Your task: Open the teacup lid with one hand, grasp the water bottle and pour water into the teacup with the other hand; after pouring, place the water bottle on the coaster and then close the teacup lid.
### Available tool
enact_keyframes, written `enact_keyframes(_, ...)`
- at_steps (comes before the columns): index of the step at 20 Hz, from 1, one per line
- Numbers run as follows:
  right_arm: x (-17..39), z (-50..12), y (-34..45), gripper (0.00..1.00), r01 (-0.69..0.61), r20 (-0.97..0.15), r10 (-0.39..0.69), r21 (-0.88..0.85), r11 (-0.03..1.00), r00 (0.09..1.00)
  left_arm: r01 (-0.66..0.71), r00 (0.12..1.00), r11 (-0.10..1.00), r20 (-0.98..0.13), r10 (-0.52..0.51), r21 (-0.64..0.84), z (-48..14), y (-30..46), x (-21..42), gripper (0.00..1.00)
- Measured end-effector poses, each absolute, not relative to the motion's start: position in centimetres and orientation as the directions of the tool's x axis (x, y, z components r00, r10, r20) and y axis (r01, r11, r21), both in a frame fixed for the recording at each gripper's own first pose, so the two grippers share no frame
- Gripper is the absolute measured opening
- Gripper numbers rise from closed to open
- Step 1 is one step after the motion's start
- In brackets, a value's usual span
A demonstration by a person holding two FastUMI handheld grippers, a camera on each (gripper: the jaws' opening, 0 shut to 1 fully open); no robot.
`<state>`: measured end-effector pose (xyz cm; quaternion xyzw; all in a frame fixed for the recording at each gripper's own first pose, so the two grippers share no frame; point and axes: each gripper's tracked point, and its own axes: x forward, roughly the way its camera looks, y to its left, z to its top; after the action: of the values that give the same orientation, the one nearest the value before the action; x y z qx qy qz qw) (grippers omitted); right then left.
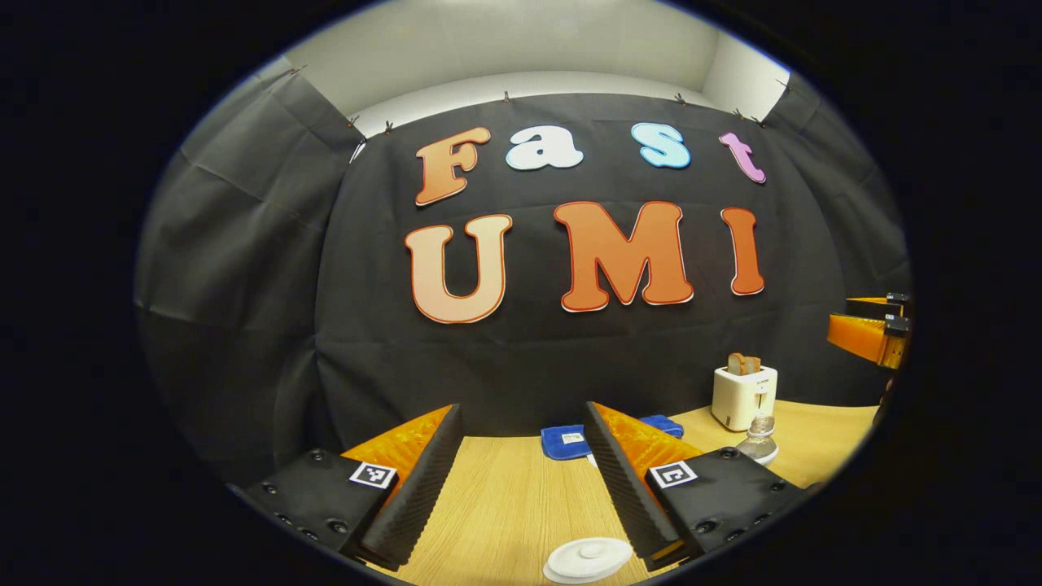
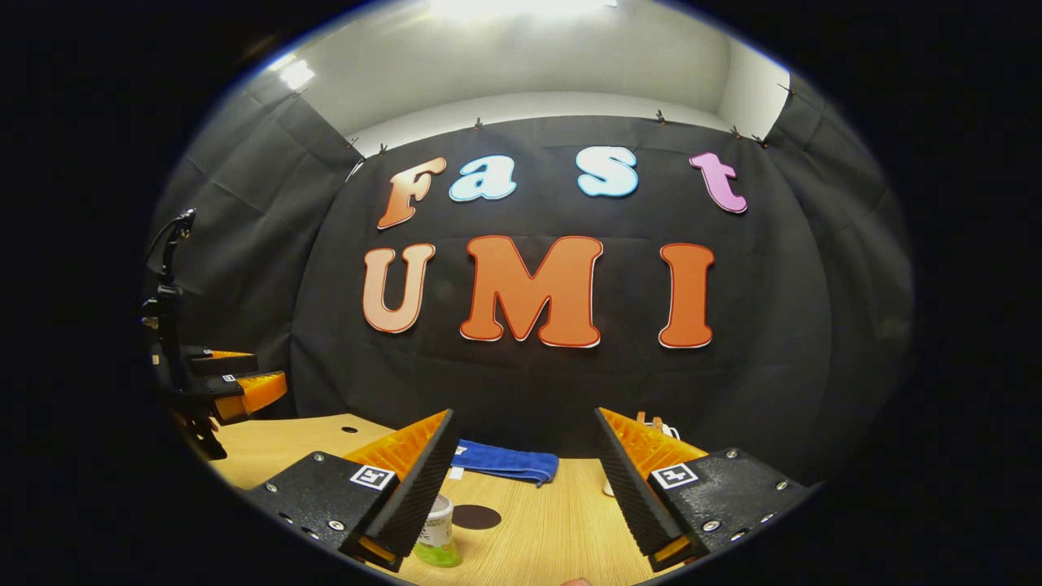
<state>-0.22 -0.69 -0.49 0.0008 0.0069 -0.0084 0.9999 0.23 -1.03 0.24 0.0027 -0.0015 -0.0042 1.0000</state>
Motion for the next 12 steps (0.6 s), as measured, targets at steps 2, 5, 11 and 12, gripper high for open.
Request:
enact_keyframes(2, -0.3, -0.5, -0.6, 0.99, 0.015, -0.016, -0.015, 0.002, 1.000, 1.000, 0.003, 1.000, 1.000, 0.006, -0.003, 0.009, 0.4, -0.9, 0.3, 0.96)
enact_keyframes(5, -0.1, 0.0, -0.3, 0.99, 0.005, -0.009, -0.005, 0.012, 1.000, 1.000, -0.002, 1.000, 1.000, 0.020, 0.002, -0.010, 1.2, -1.0, 0.2, 0.96)
enact_keyframes(11, -0.3, -0.2, 0.1, 0.99, -0.006, -0.014, 0.006, 0.001, 1.000, 1.000, 0.026, 1.000, 0.999, 0.017, -0.025, -0.045, 1.3, -1.8, 0.3, 0.97)
enact_keyframes(12, -0.3, -0.5, 0.2, 0.99, -0.006, -0.018, 0.006, -0.001, 1.000, 1.000, 0.030, 1.000, 0.998, 0.009, -0.030, -0.050, 1.0, -1.9, 0.3, 0.96)
